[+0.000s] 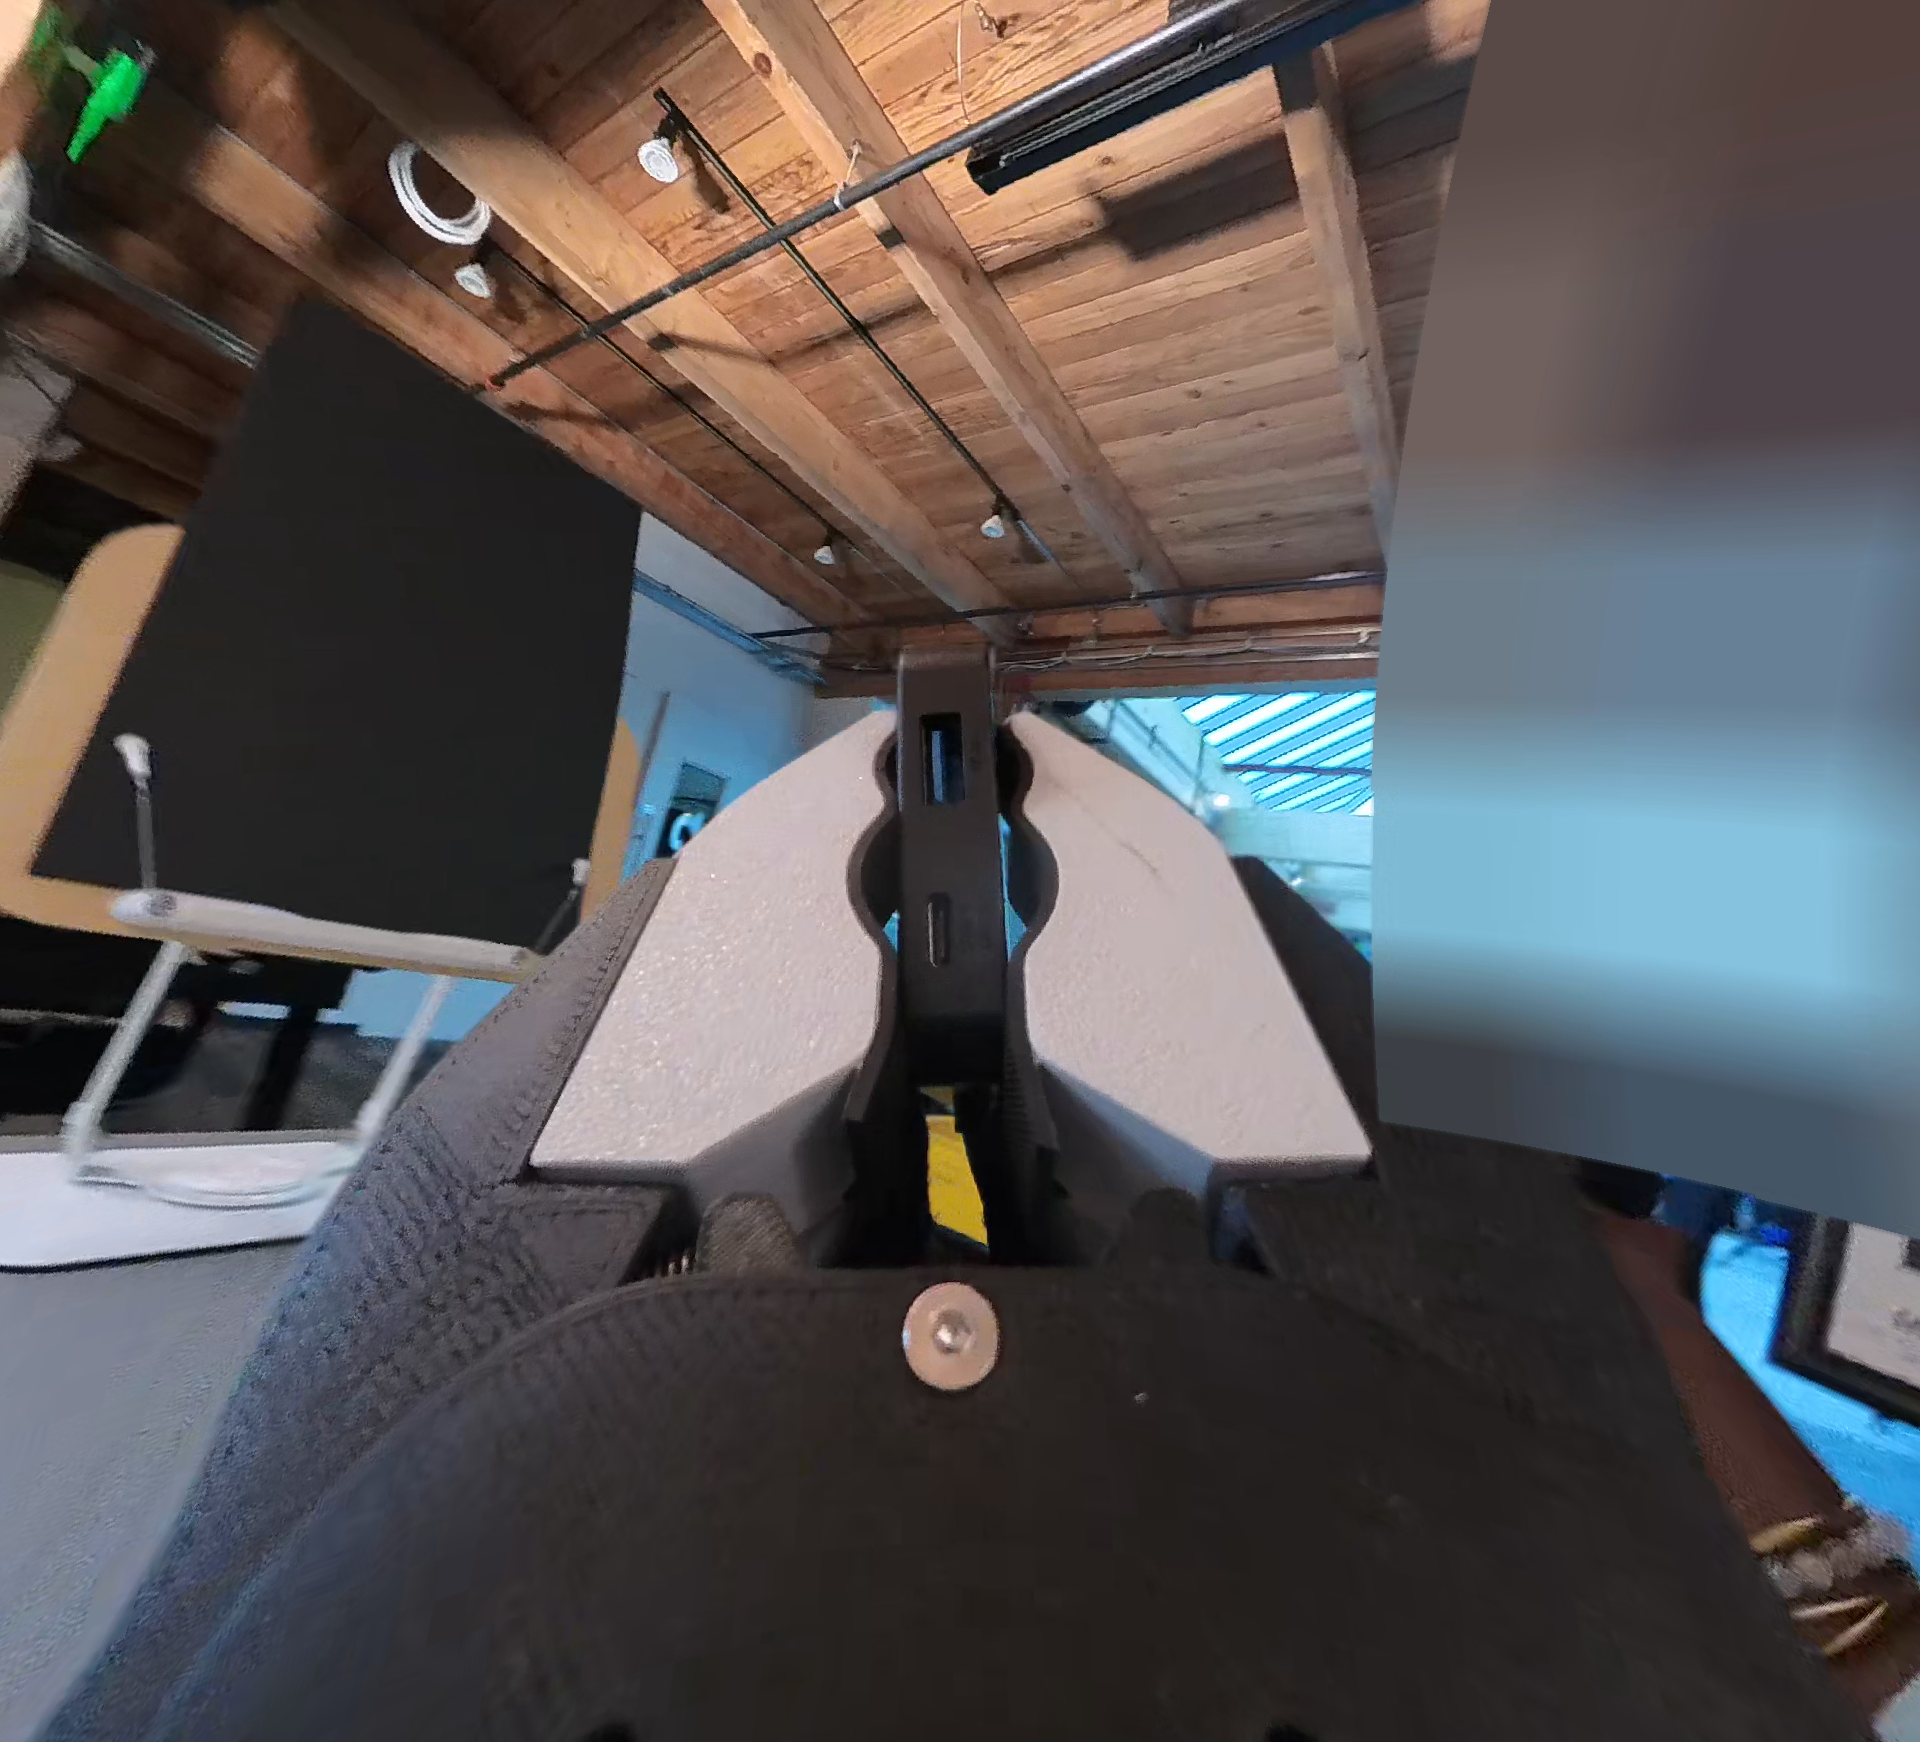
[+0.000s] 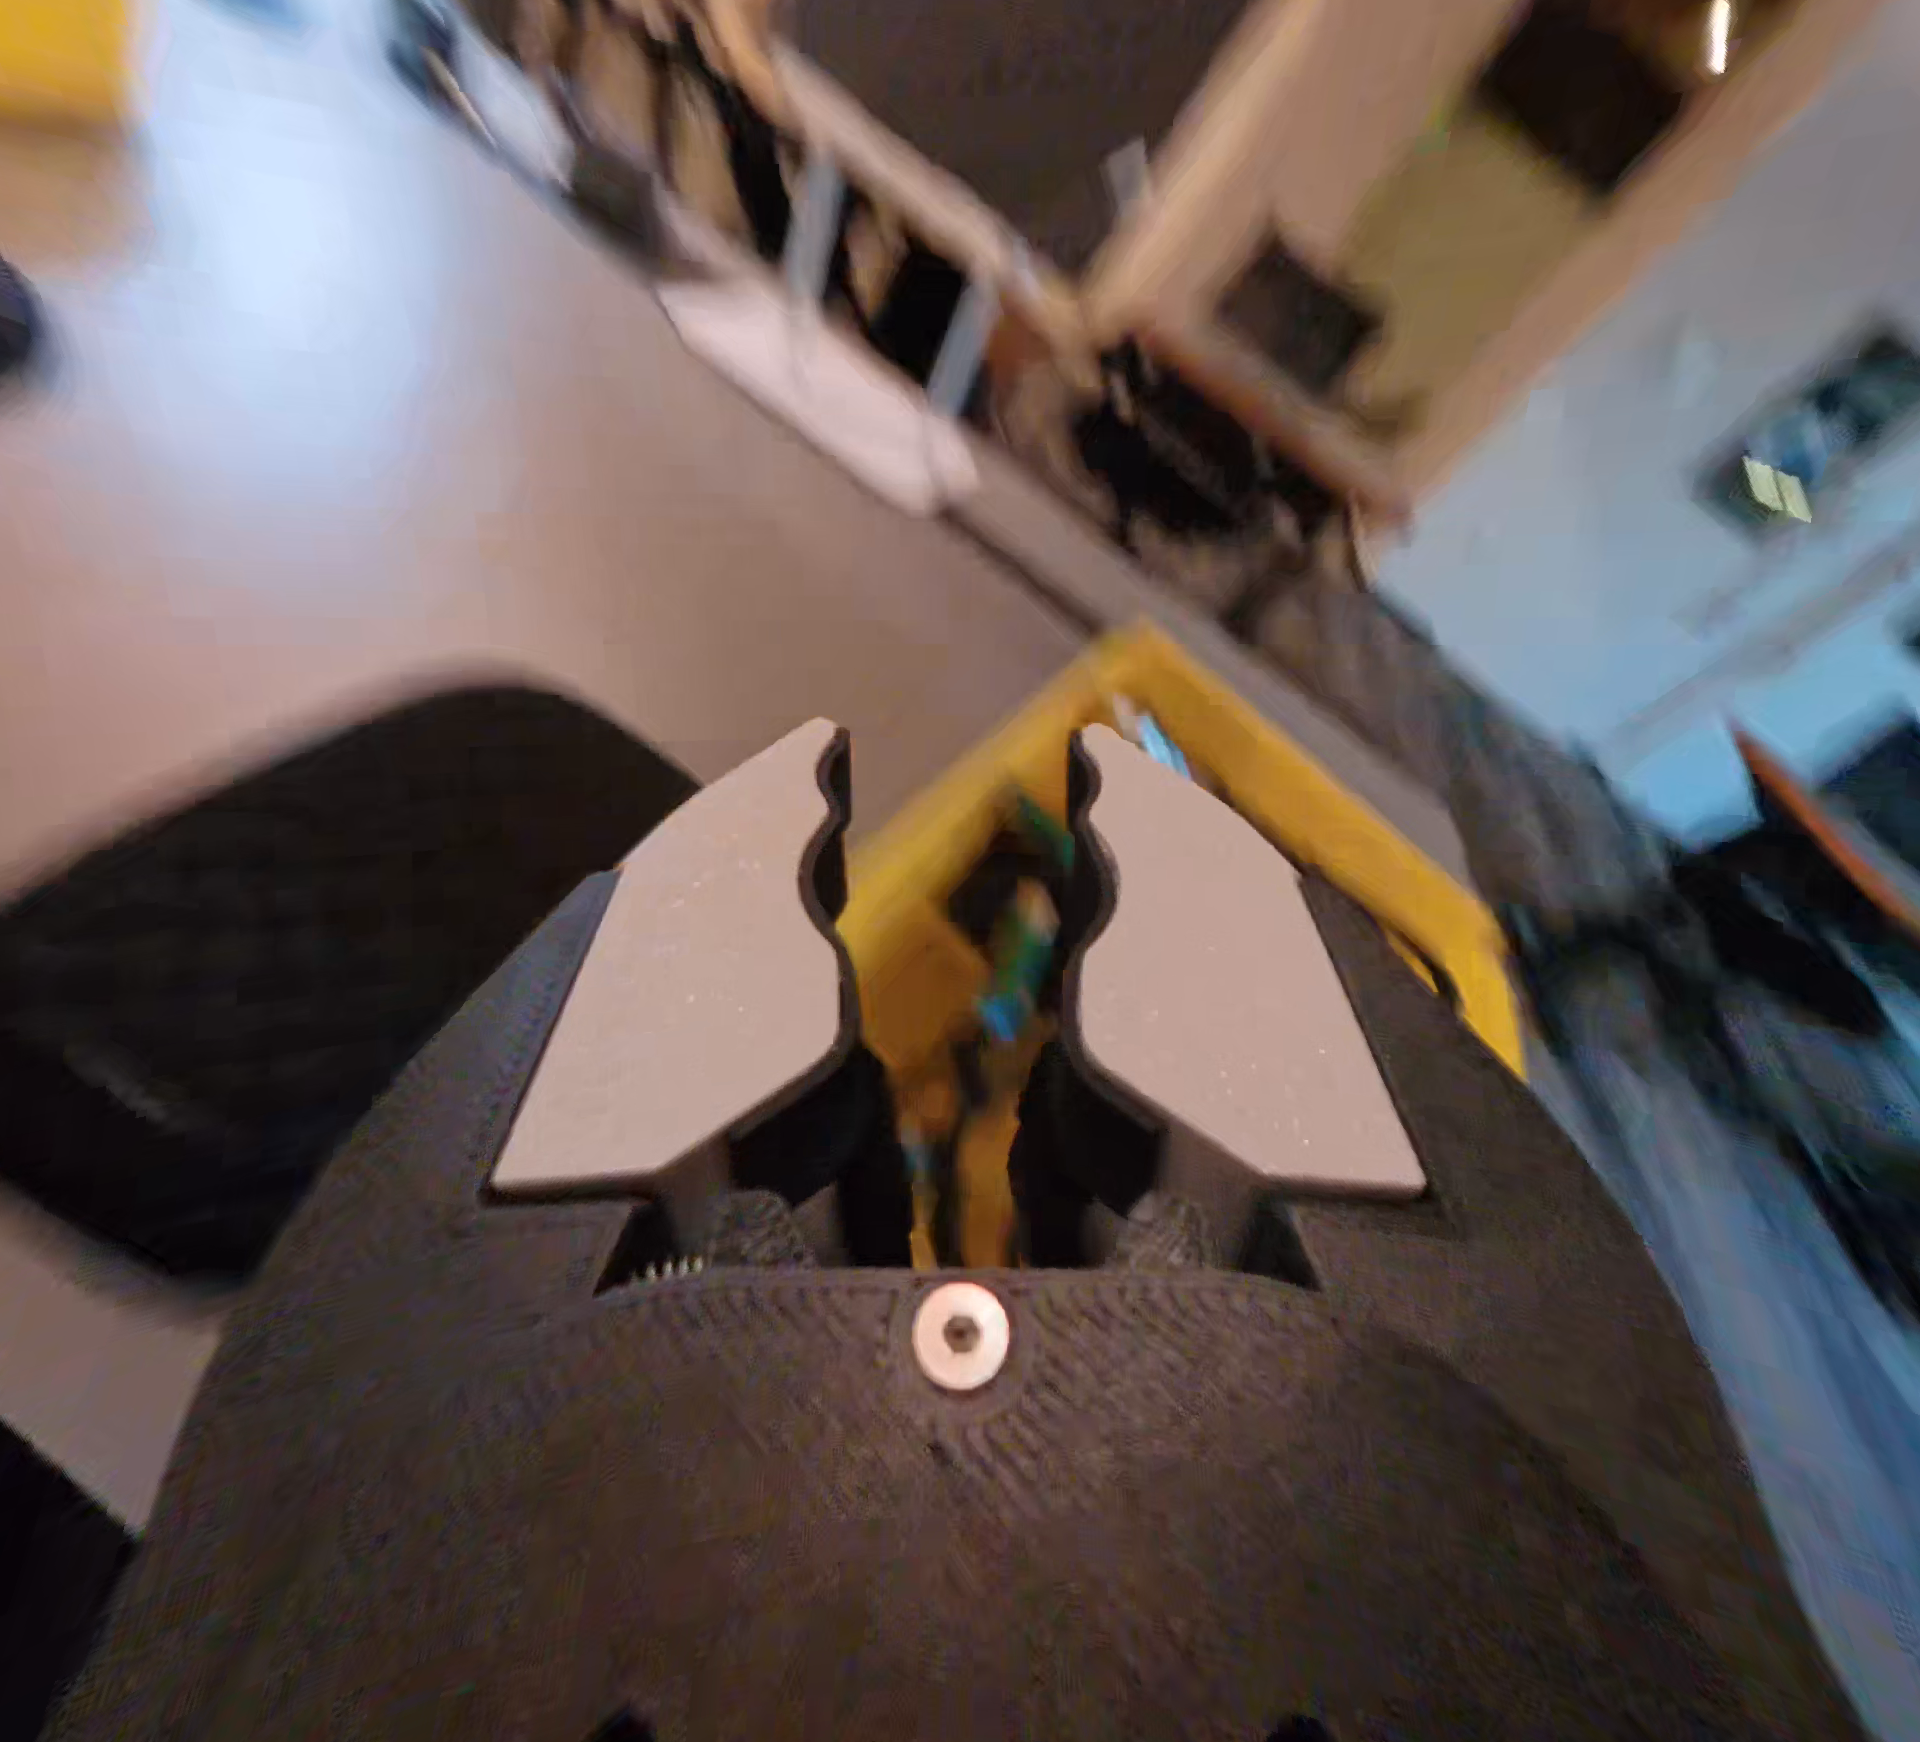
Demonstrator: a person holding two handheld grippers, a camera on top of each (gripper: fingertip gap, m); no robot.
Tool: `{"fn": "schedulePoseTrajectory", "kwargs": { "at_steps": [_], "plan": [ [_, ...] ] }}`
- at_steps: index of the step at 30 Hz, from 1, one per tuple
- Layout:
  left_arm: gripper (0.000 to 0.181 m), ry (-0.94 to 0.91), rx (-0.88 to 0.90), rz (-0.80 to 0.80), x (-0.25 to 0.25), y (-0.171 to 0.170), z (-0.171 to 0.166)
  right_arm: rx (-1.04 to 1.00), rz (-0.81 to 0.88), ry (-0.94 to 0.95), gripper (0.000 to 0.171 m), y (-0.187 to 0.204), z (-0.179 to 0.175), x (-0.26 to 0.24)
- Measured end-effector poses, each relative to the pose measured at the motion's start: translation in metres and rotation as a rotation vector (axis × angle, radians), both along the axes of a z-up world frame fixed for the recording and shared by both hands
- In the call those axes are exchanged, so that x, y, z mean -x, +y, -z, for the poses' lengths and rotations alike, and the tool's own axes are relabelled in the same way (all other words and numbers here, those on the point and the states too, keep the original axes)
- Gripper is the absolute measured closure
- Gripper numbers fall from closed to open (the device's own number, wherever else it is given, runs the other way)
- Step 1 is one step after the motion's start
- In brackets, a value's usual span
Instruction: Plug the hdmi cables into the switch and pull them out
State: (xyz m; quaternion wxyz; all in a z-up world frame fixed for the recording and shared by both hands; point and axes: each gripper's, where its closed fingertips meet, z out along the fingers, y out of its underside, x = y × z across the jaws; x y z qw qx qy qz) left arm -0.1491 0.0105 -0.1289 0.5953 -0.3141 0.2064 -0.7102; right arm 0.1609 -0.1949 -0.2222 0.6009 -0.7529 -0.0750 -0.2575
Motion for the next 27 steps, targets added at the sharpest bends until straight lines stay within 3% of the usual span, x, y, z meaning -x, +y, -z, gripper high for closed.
{"fn": "schedulePoseTrajectory", "kwargs": {
  "at_steps": [3,5,9,12,15,17,18,21,27],
  "plan": [
    [0.166,-0.05,0.1,0.037,-0.009,0.001,0.004,-0.287,-0.37,-0.027,0.122,0.033,-0.049,0.087],
    [0.167,-0.071,0.167,0.021,-0.014,0.004,0.009,-0.375,-0.571,-0.054,0.122,0.051,-0.061,0.146],
    [0.167,-0.108,0.185,-0.083,-0.019,0.002,0.014,-0.167,-0.844,-0.057,0.126,0.095,-0.018,0.245],
    [0.167,-0.079,0.155,-0.136,-0.026,-0.005,0.016,-0.037,-0.84,-0.164,0.13,0.121,0.02,0.273],
    [0.167,-0.073,0.148,-0.117,-0.031,-0.011,0.017,-0.024,-0.797,-0.348,0.142,0.134,0.036,0.285],
    [0.167,-0.073,0.159,-0.096,-0.034,-0.012,0.019,-0.002,-0.774,-0.374,0.155,0.138,0.042,0.287],
    [0.167,-0.069,0.158,-0.081,-0.036,-0.013,0.019,-0.016,-0.747,-0.376,0.164,0.139,0.04,0.283],
    [0.163,-0.069,0.151,-0.018,-0.037,-0.016,0.018,-0.066,-0.716,-0.387,0.167,0.133,0.027,0.272],
    [0.135,-0.015,0.132,0.065,-0.047,-0.022,0.019,-0.293,-0.658,-0.433,0.167,0.105,-0.024,0.252]
  ]
}}
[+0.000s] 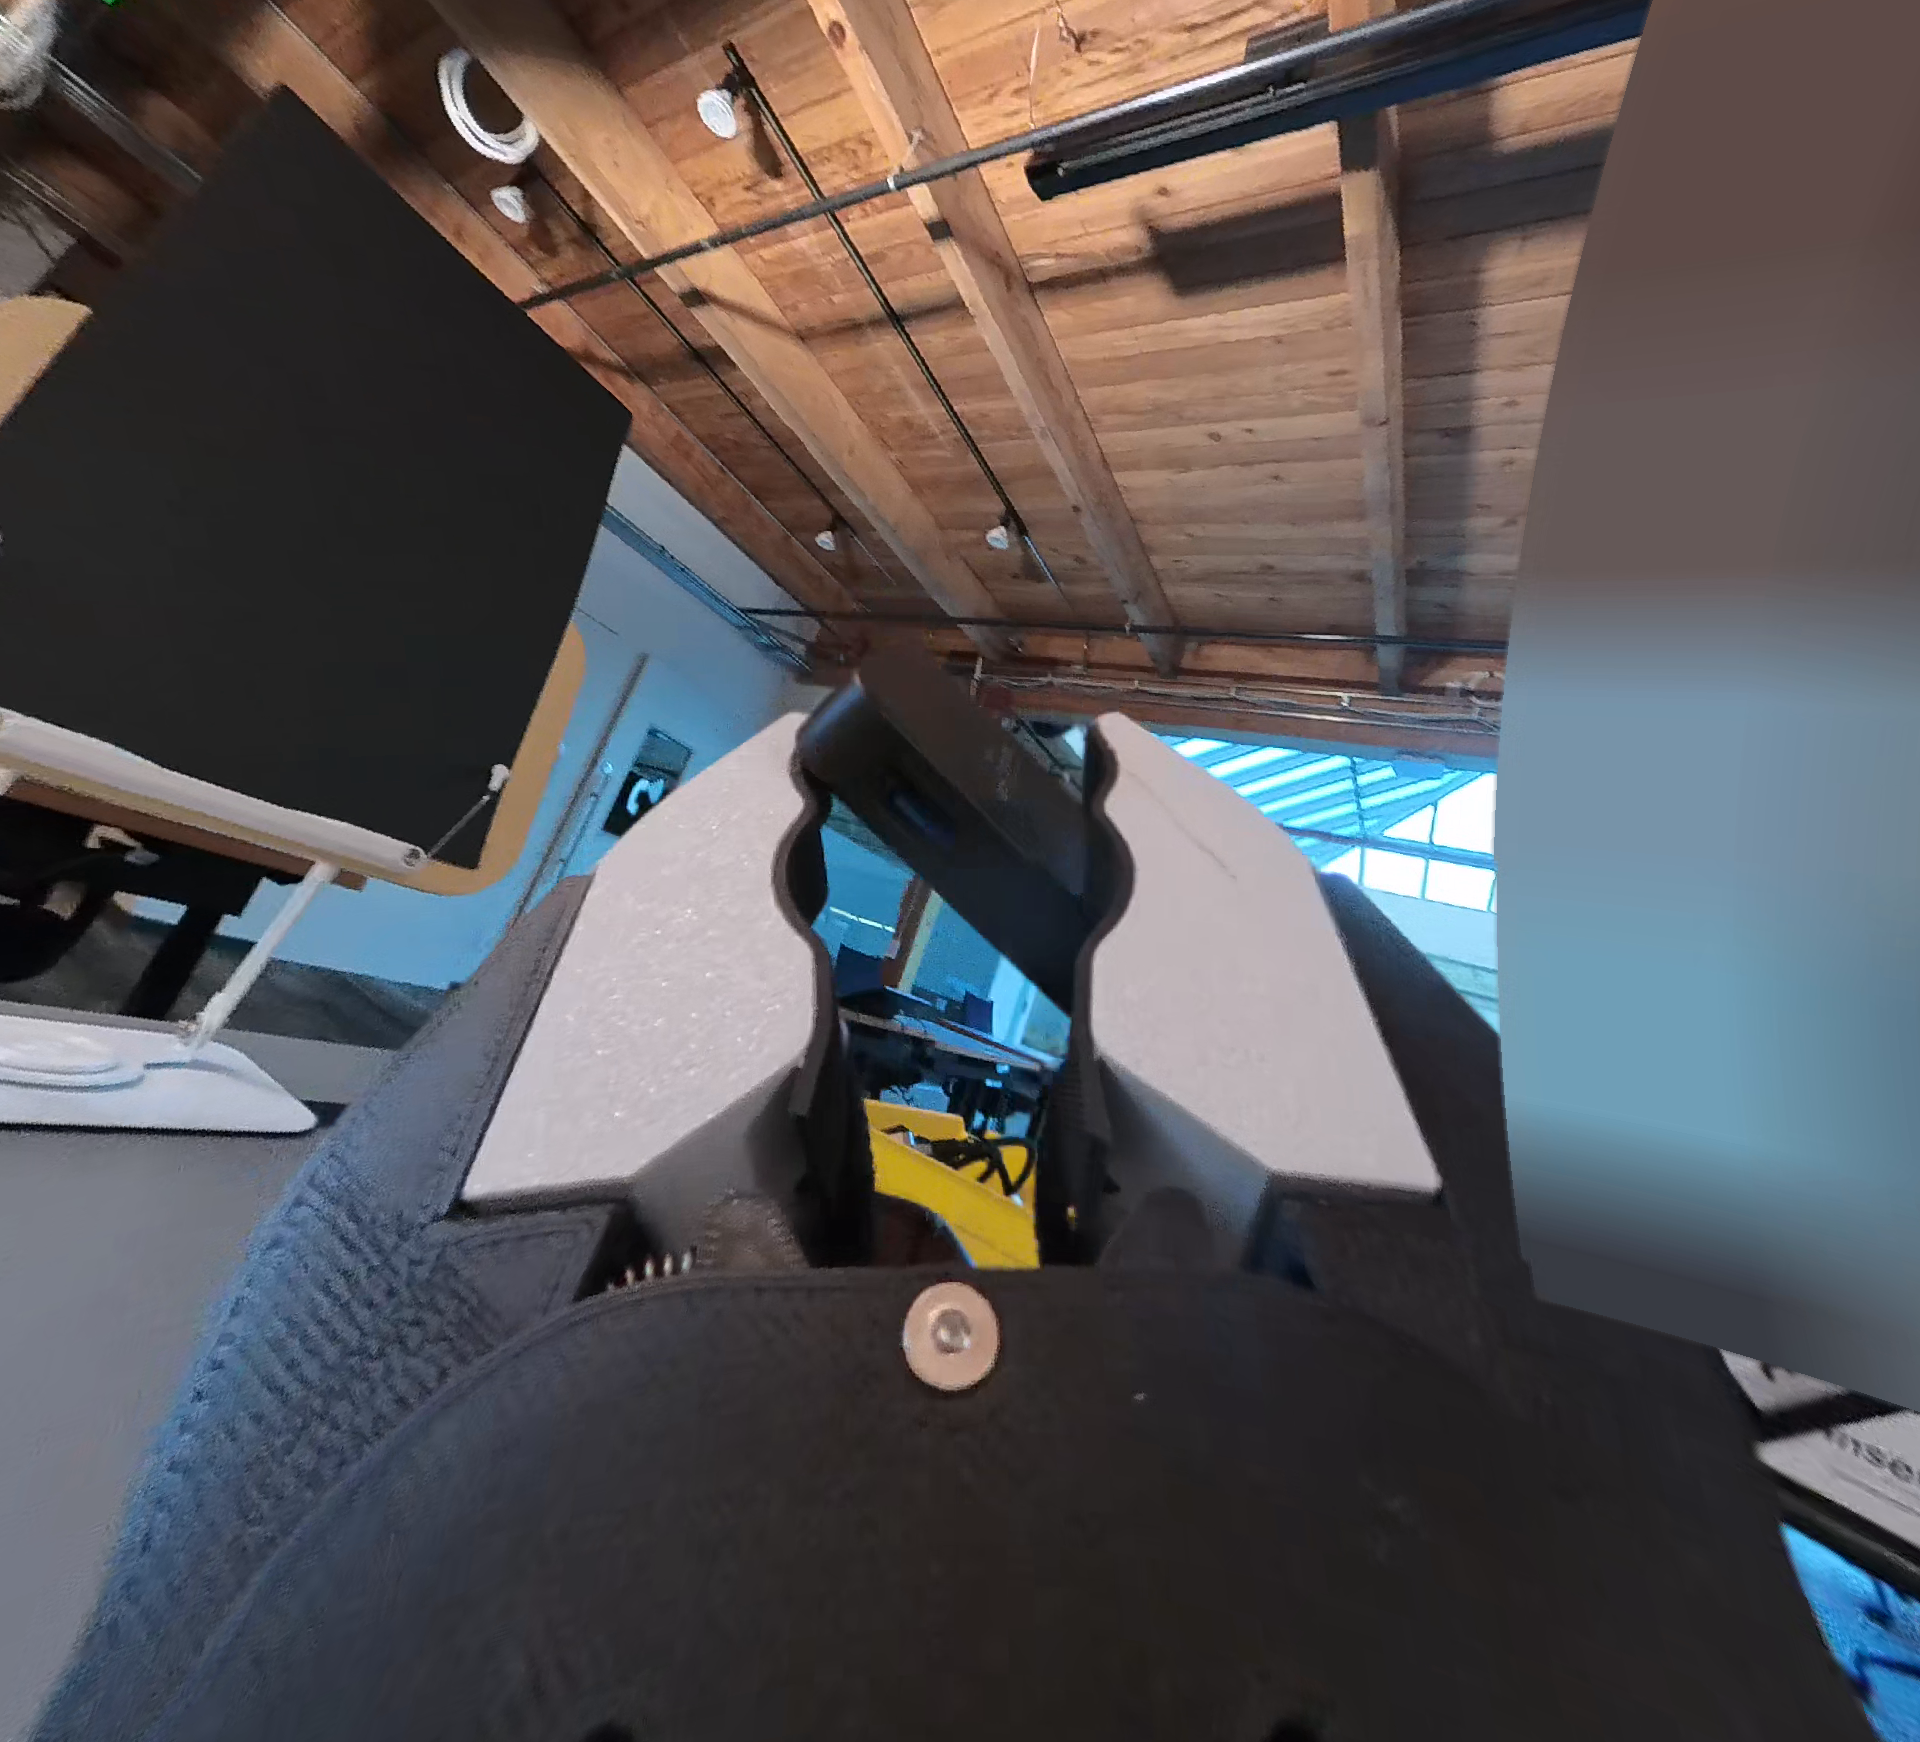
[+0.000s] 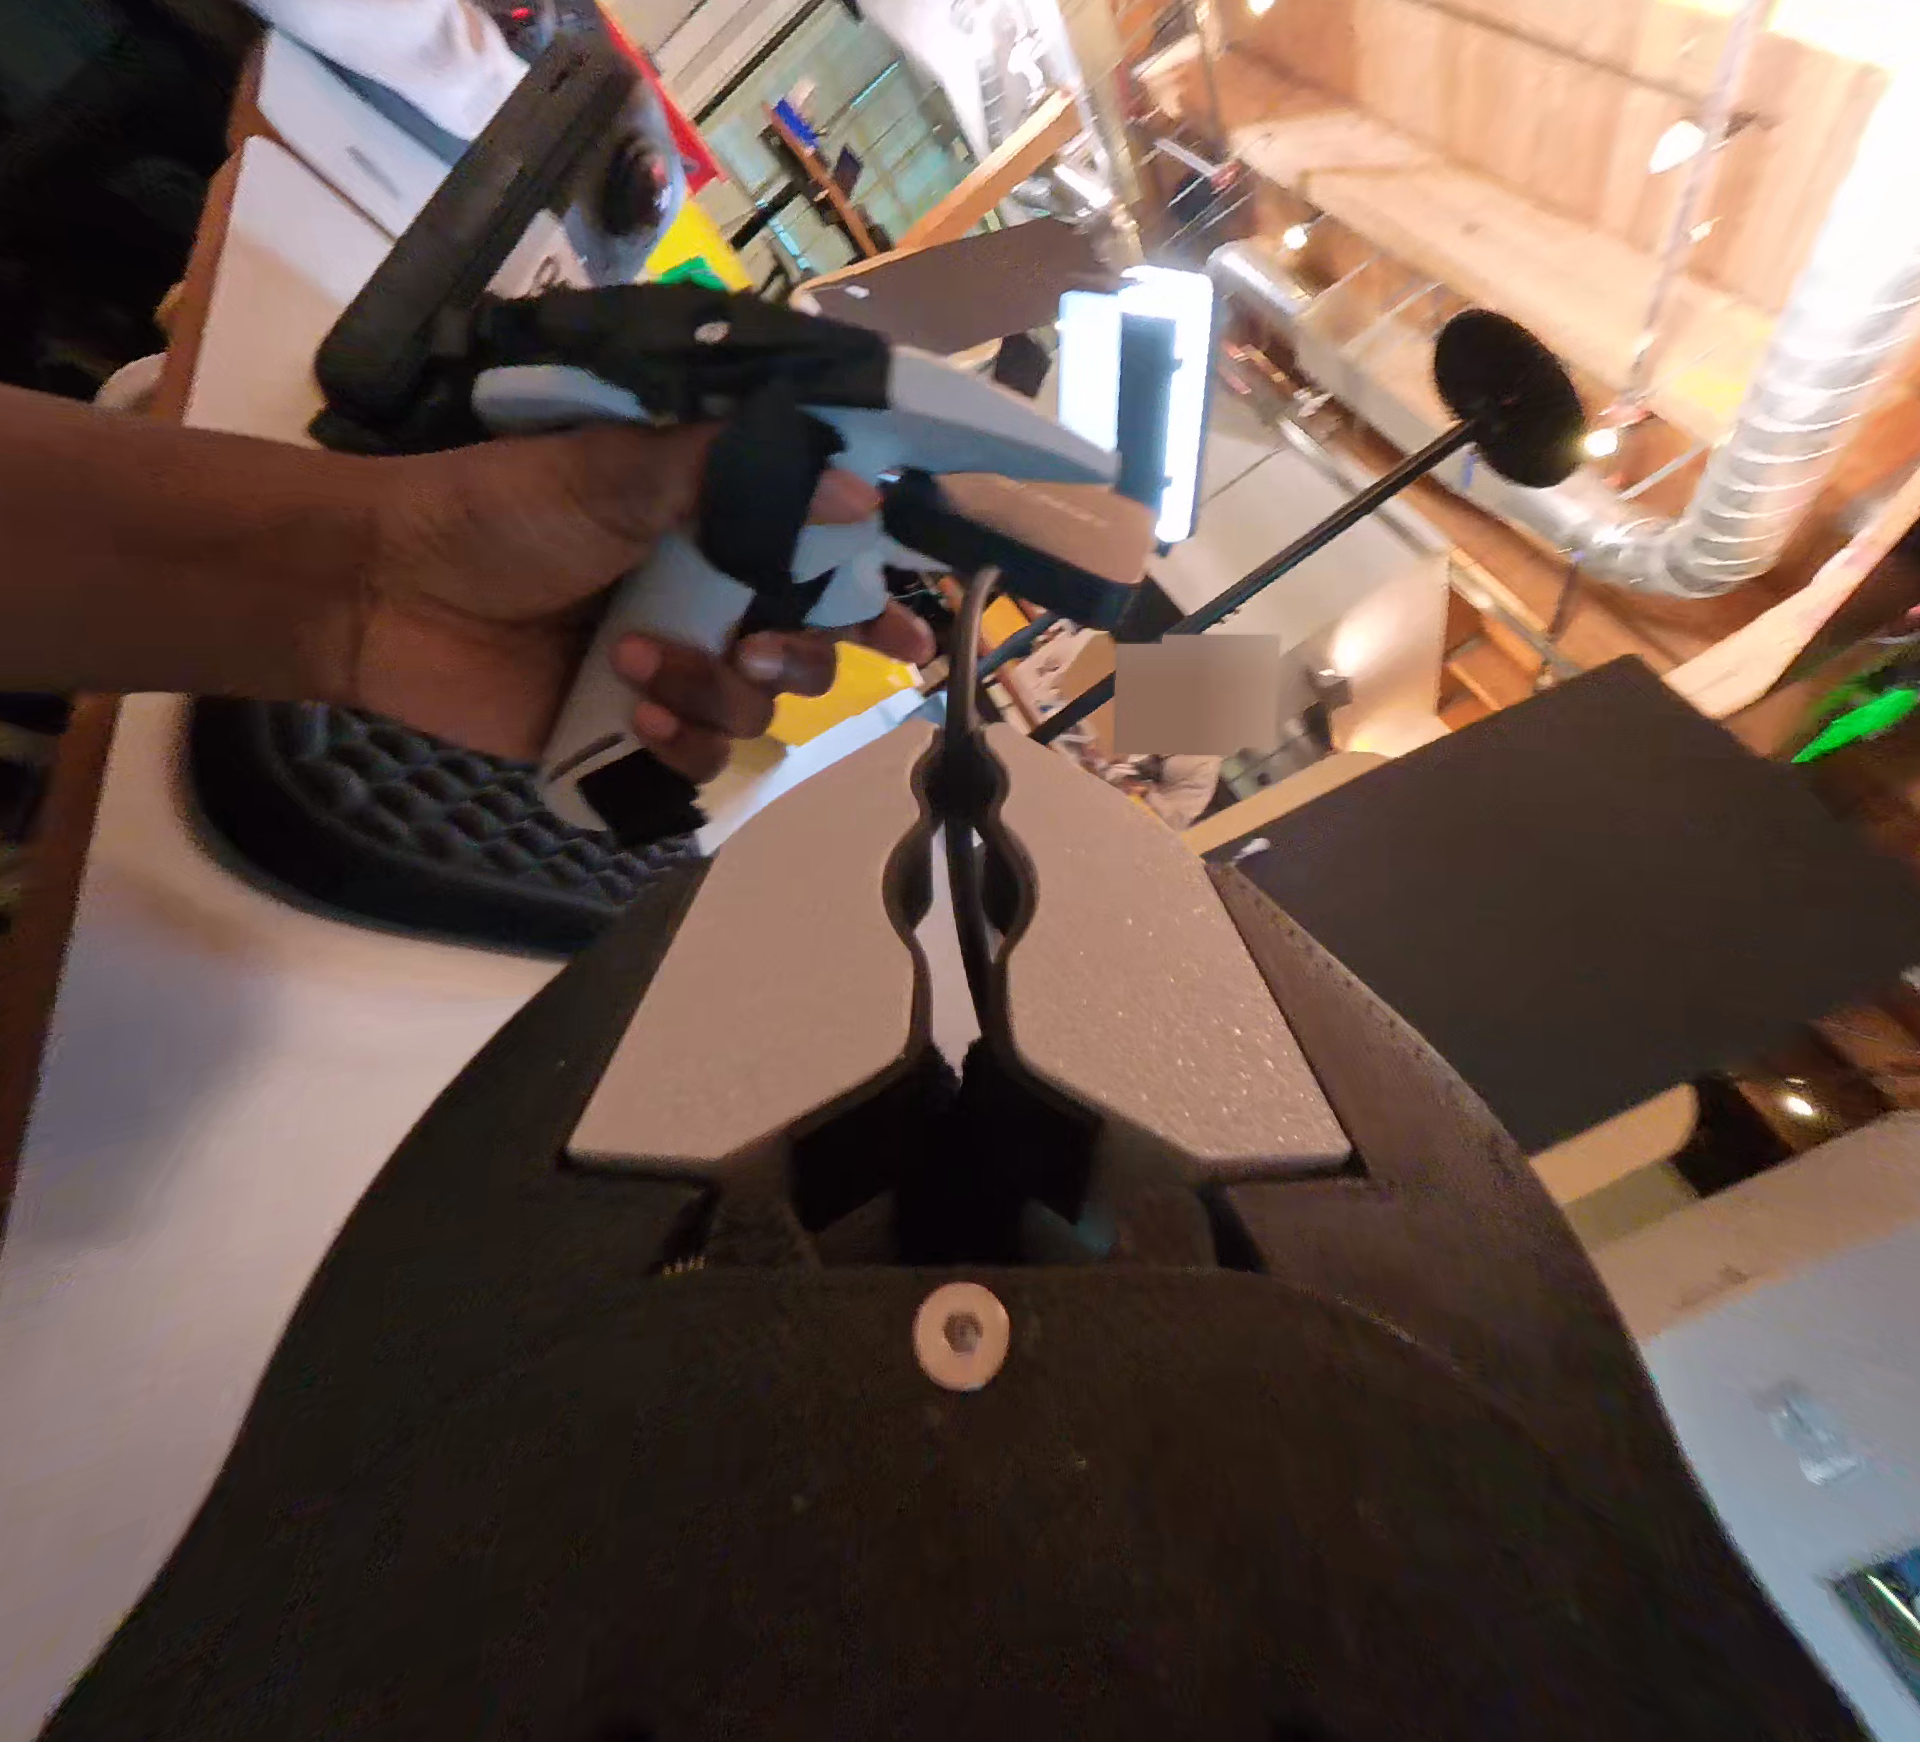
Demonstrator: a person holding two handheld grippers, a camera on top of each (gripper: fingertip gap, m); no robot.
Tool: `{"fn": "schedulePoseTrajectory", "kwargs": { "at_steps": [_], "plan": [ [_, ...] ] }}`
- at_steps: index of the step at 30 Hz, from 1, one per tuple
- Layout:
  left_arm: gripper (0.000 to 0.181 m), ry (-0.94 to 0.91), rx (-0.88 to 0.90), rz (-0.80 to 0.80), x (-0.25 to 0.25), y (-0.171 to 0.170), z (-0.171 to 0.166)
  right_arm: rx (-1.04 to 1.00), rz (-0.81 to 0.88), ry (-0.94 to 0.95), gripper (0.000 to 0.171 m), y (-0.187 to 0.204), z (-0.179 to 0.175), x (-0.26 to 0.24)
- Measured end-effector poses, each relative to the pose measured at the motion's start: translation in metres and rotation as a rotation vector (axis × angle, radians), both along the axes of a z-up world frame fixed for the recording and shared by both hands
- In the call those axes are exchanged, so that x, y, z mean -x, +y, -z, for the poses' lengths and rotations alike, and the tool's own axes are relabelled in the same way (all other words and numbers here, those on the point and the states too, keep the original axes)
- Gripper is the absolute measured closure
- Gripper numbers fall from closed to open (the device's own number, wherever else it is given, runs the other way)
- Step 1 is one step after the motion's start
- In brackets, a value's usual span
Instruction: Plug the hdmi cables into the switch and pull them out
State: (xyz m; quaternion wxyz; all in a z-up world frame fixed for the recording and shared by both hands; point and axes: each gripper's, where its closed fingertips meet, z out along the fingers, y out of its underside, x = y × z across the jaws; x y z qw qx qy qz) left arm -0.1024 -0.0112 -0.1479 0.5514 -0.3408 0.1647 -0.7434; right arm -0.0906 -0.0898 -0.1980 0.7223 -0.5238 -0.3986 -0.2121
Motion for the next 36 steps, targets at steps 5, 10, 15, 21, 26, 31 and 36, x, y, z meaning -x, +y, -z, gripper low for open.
{"fn": "schedulePoseTrajectory", "kwargs": {
  "at_steps": [5,10,15,21,26,31,36],
  "plan": [
    [0.119,0.085,-0.079,0.003,-0.014,-0.011,0.004,-0.124,0.059,0.057,0.168,-0.023,-0.036,-0.025],
    [0.118,0.129,-0.121,-0.068,-0.013,-0.003,0.007,-0.201,0.228,0.098,0.167,-0.055,-0.07,-0.083],
    [0.122,0.118,-0.091,-0.113,-0.004,0.01,0.006,-0.23,0.538,0.094,0.168,-0.092,-0.096,-0.168],
    [0.125,0.118,-0.084,-0.145,0.001,0.018,0.004,0.064,0.863,-0.017,0.167,-0.102,-0.068,-0.281],
    [0.128,0.14,-0.084,-0.17,0.0,0.021,0.006,0.354,0.852,-0.221,0.167,-0.091,-0.026,-0.334],
    [0.128,0.151,-0.078,-0.17,-0.002,0.022,0.008,0.407,0.768,-0.29,0.167,-0.075,-0.01,-0.363],
    [0.129,0.162,-0.087,-0.189,-0.002,0.024,0.009,0.426,0.654,-0.378,0.167,-0.063,-0.007,-0.365]
  ]
}}
